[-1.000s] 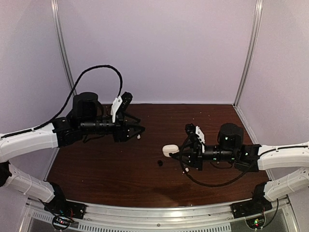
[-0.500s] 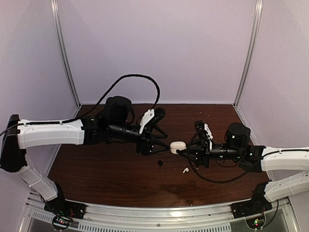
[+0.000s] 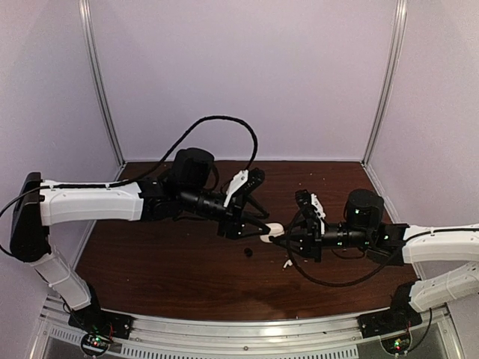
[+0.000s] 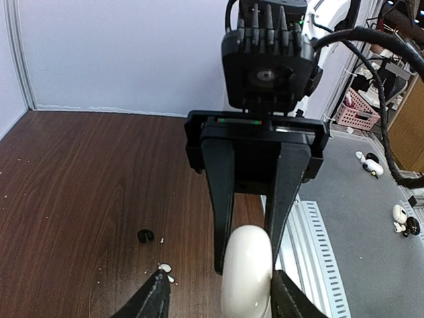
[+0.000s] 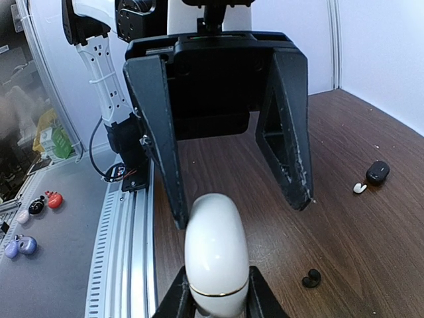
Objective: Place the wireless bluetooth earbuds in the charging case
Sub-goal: Open the charging case.
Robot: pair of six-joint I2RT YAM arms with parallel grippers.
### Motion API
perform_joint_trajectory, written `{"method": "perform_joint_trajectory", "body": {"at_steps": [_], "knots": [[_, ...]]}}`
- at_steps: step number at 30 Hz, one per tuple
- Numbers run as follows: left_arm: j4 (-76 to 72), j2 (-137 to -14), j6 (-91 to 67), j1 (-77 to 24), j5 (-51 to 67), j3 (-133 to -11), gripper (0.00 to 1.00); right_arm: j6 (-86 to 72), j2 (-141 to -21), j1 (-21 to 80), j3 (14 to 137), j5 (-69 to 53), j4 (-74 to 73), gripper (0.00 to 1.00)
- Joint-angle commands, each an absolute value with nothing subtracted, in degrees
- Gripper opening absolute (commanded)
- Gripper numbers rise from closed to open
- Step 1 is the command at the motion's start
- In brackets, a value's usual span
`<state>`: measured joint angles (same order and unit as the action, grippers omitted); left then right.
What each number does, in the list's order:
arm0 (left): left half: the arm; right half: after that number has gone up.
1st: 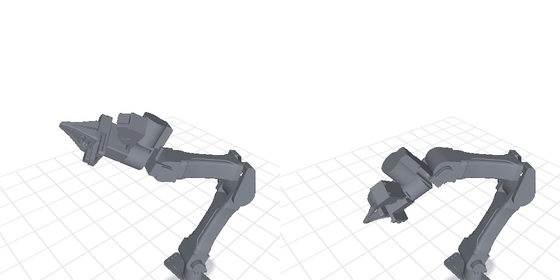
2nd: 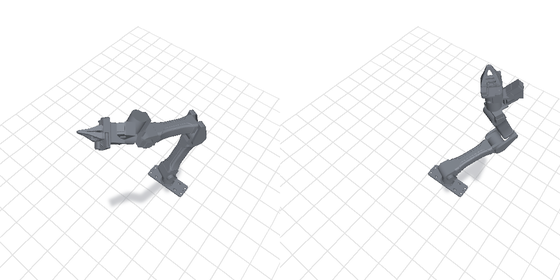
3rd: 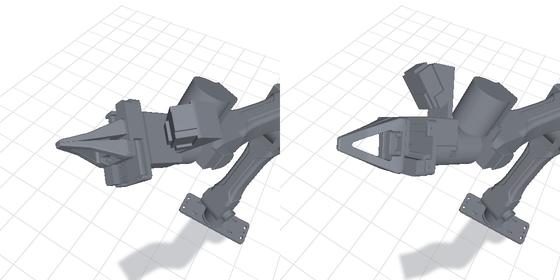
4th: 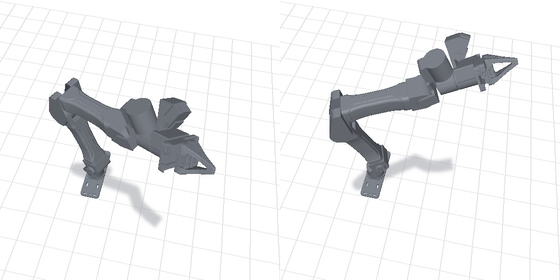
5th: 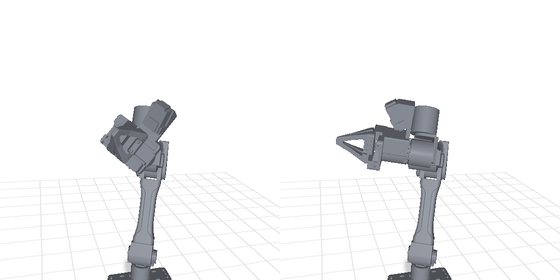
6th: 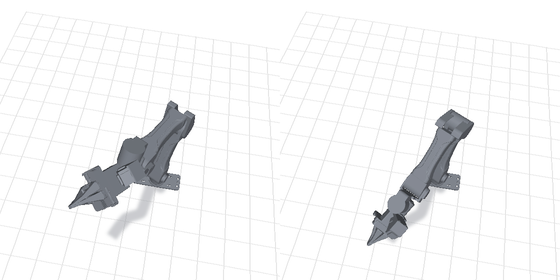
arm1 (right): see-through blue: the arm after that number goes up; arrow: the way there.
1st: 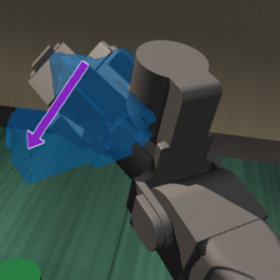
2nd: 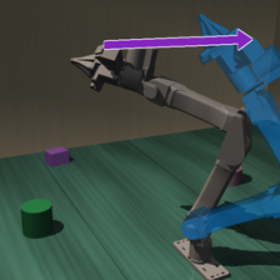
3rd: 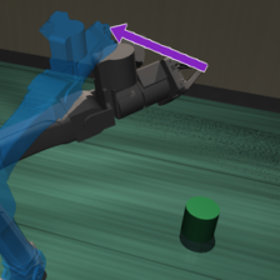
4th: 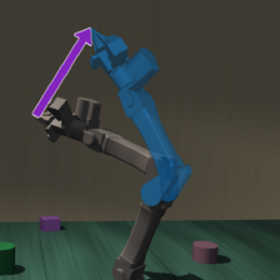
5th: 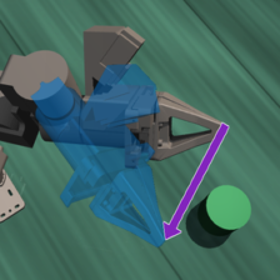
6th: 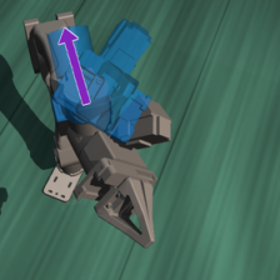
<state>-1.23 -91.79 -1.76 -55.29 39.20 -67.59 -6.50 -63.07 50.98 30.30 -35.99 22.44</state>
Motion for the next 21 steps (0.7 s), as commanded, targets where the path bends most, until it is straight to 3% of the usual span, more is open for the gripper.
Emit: {"method": "perform_joint_trajectory", "body": {"at_steps": [1, 7, 14, 21], "knots": [[-1.7, -93.5, -0.6, -55.4, 42.0, -69.6, 0.53, -5.5, -63.2, 51.5, 32.1, -36.5, 22.7, 0.04], [0.6, -94.9, -0.6, -55.6, 41.2, -70.9, 0.53, -5.3, -63.5, 51.5, 32.1, -36.4, 22.9, 0.04], [0.5, -95.2, -2.3, -54.6, 40.8, -71.7, 0.42, -4.5, -63.4, 51.7, 31.9, -36.7, 22.5, 0.03], [-4.7, -93.9, -6.0, -52.4, 40.9, -70.5, 0.38, -3.6, -63.3, 52.4, 31.6, -36.3, 21.8, 0.03]]}}
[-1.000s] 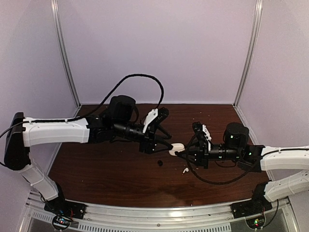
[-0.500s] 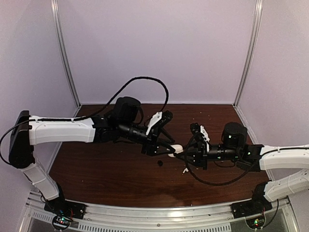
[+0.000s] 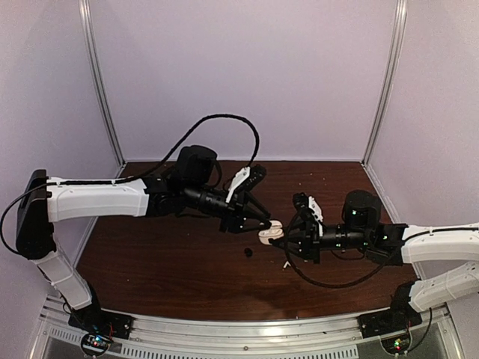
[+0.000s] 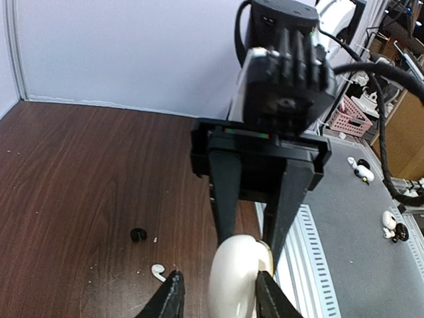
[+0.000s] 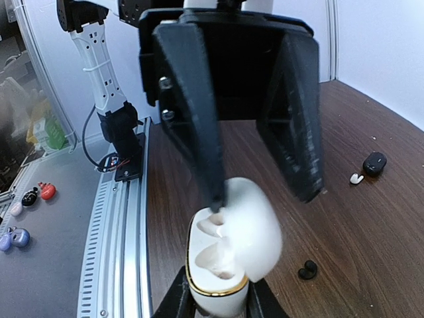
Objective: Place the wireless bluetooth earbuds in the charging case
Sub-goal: Open the charging case.
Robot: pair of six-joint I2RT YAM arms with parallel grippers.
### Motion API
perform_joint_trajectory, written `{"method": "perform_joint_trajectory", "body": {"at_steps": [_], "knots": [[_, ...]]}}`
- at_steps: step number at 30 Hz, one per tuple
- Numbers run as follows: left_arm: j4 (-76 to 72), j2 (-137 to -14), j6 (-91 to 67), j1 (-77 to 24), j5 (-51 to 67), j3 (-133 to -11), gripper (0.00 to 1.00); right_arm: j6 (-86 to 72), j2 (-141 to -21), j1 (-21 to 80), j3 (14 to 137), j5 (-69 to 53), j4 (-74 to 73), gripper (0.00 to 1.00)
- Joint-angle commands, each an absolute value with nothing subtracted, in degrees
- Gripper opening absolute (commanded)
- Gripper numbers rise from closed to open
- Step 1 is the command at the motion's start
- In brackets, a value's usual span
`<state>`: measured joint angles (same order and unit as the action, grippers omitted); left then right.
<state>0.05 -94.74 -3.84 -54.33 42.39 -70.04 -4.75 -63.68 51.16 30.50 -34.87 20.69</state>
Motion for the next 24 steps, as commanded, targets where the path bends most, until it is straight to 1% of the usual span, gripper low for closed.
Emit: {"method": "perform_joint_trajectory", "body": {"at_steps": [1, 10, 13, 16, 20, 23, 24], "knots": [[-4.6, -94.0, -6.1, -52.4, 40.1, -70.5, 0.38, -3.5, -63.3, 52.4, 31.6, -36.2, 21.8, 0.03], [-4.7, -93.7, -5.7, -51.9, 38.9, -69.7, 0.38, -5.8, -63.2, 52.3, 31.2, -34.9, 23.1, 0.02], [-5.7, -92.7, -6.7, -51.4, 38.4, -69.0, 0.46, -8.4, -63.3, 51.3, 30.5, -34.7, 24.4, 0.02], [-10.1, -90.9, -10.0, -49.3, 38.2, -66.8, 0.52, -11.3, -63.0, 49.8, 29.0, -35.3, 26.5, 0.02], [-14.3, -88.4, -14.2, -46.1, 33.8, -63.8, 0.56, -15.1, -61.6, 47.4, 26.8, -36.5, 29.1, 0.02], [-13.0, -88.8, -14.3, -44.8, 30.1, -63.6, 0.56, -17.9, -60.4, 45.3, 24.9, -37.7, 31.0, 0.02], [-11.6, -89.4, -13.0, -44.7, 30.5, -64.3, 0.55, -18.8, -60.1, 44.6, 24.4, -38.1, 31.5, 0.02]]}}
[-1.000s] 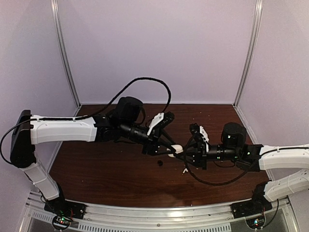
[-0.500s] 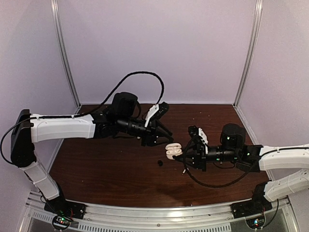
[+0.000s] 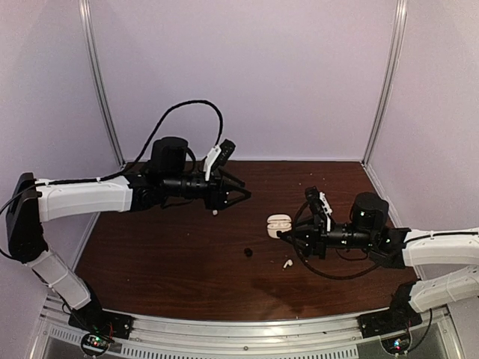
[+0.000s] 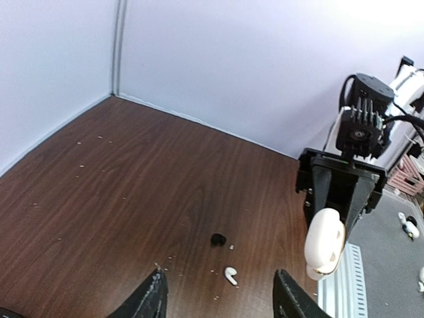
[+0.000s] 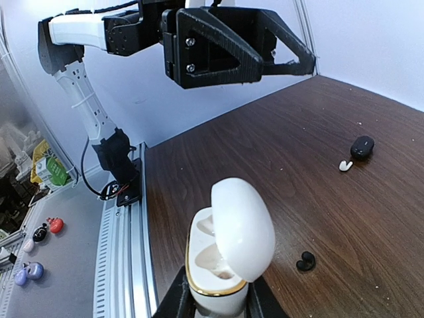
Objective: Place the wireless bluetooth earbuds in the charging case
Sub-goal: Open the charging case, then move the left earbud to the center of the board.
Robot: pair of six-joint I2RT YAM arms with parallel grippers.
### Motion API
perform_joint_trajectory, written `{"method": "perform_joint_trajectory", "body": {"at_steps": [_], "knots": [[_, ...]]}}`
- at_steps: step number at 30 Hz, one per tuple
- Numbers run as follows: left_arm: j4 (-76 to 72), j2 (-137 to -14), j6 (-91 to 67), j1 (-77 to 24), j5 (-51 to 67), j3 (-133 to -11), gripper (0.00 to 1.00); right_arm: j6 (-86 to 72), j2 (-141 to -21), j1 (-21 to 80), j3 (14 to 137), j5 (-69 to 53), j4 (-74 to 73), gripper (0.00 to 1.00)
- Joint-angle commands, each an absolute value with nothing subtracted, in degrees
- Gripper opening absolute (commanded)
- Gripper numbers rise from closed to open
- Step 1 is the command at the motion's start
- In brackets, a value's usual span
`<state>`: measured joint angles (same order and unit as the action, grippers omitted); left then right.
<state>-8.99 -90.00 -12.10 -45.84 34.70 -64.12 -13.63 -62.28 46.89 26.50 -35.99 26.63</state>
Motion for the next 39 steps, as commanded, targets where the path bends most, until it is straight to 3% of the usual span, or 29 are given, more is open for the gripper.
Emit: {"method": "perform_joint_trajectory", "body": {"at_steps": [1, 7, 15, 23, 32, 39], "knots": [[-10.3, -90.2, -11.5, -45.0, 32.4, -65.0, 0.55, -19.6, -59.8, 44.0, 24.0, -38.4, 32.0, 0.02], [-4.7, -92.7, -3.1, -51.2, 35.0, -67.6, 0.57, -21.8, -58.8, 41.7, 22.7, -38.7, 32.2, 0.02], [-6.0, -97.6, -3.6, -54.5, 39.0, -72.8, 0.59, -19.2, -59.9, 41.8, 23.8, -40.5, 31.0, 0.01], [-7.0, -100.0, -6.6, -54.8, 36.0, -74.5, 0.5, -17.0, -60.2, 43.3, 24.8, -40.7, 30.0, 0.02], [-5.3, -101.0, -7.2, -54.7, 32.6, -75.8, 0.48, -16.1, -59.9, 43.9, 24.6, -40.8, 29.7, 0.02], [-11.1, -97.8, -10.3, -53.0, 37.0, -72.3, 0.55, -17.7, -59.8, 43.5, 23.7, -37.6, 29.6, 0.01]]}}
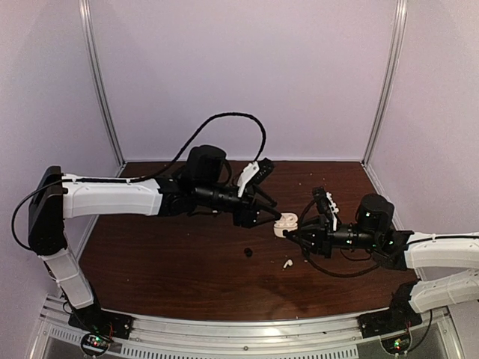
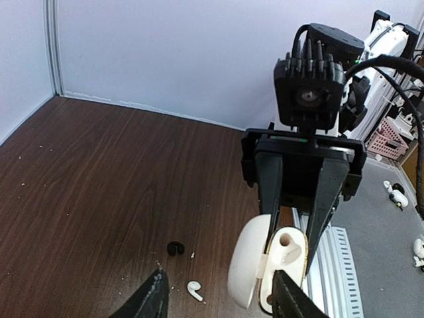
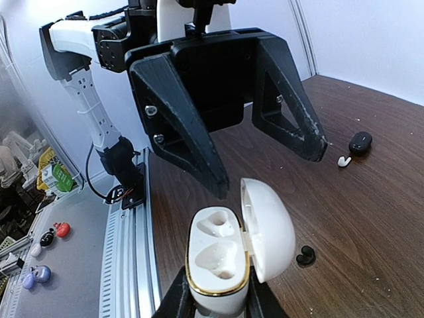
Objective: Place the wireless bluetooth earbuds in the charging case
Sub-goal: Move the left earbud to the center of the board.
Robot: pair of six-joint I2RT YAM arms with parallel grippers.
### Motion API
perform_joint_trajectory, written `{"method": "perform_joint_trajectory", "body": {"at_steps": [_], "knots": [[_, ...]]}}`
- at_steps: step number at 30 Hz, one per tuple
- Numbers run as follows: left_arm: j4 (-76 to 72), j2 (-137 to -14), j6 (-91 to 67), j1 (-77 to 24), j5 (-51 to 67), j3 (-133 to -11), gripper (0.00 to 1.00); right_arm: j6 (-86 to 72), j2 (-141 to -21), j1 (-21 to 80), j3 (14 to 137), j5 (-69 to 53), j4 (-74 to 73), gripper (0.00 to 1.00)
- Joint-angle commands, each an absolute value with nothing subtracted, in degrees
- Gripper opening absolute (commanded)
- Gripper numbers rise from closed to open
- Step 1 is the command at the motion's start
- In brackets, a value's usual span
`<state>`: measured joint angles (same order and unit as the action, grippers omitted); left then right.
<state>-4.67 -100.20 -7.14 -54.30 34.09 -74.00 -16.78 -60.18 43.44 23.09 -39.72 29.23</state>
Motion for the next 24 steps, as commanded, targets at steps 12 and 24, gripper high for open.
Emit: {"method": "perform_joint_trajectory", "body": {"at_steps": [12, 24], "knots": [[-8.9, -97.5, -11.9, -49.9, 30.0, -67.8, 0.51, -21.6, -55.1, 36.5, 22.2, -34.0, 28.3, 0.01], [13.3, -116.5, -3.6, -57.9, 23.6, -85.7, 0.5, -26.5, -45.8, 21.2, 19.5, -32.3, 22.4, 0.01]]}}
